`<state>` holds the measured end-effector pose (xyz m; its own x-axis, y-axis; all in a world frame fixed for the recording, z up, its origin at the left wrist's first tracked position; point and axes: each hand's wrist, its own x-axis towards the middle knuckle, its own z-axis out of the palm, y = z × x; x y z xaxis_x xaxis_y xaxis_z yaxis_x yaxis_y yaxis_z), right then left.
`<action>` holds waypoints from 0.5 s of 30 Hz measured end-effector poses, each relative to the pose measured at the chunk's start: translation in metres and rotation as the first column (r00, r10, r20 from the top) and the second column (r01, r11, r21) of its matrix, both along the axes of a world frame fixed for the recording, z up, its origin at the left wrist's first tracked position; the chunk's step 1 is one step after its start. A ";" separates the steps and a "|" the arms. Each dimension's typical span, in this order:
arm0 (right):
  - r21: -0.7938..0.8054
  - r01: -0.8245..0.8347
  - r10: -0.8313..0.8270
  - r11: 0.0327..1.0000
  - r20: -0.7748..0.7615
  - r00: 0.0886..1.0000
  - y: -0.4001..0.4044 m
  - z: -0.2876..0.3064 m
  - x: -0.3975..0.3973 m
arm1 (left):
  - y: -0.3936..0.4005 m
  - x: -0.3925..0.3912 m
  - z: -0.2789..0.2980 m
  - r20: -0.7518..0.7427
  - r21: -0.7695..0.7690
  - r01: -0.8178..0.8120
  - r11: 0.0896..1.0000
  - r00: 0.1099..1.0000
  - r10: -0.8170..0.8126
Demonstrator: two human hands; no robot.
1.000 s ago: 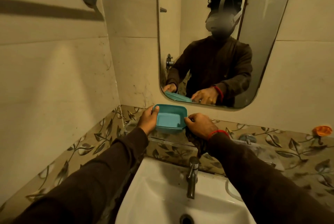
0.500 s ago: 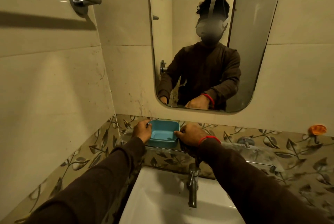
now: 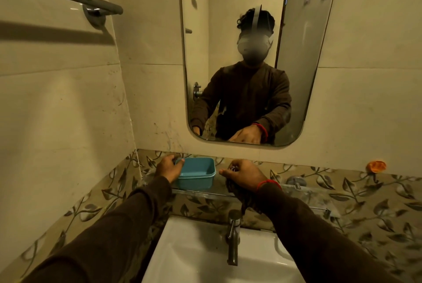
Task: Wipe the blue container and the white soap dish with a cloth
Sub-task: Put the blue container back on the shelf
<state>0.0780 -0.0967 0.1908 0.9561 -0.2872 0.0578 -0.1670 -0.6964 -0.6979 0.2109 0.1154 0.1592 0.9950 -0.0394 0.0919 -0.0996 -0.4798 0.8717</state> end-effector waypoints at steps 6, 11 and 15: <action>0.396 -0.004 -0.094 0.918 0.228 0.969 -0.021 0.017 -0.031 | -0.005 -0.030 0.010 0.495 -0.021 -0.120 0.993 0.861 0.114; 0.619 -0.052 -0.218 0.783 0.353 0.910 -0.038 0.040 -0.061 | -0.046 -0.087 0.018 0.768 -0.015 0.093 0.996 0.639 -0.048; 0.670 -0.104 -0.287 0.735 0.446 0.848 -0.052 0.055 -0.086 | -0.088 -0.134 0.016 0.719 -0.057 0.444 0.894 0.640 -0.272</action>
<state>-0.0081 -0.1484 0.2462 0.8106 -0.5206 0.2681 0.2937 -0.0346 -0.9553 0.0768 0.0273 0.1749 0.5617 -0.2731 0.7810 -0.8234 -0.0926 0.5598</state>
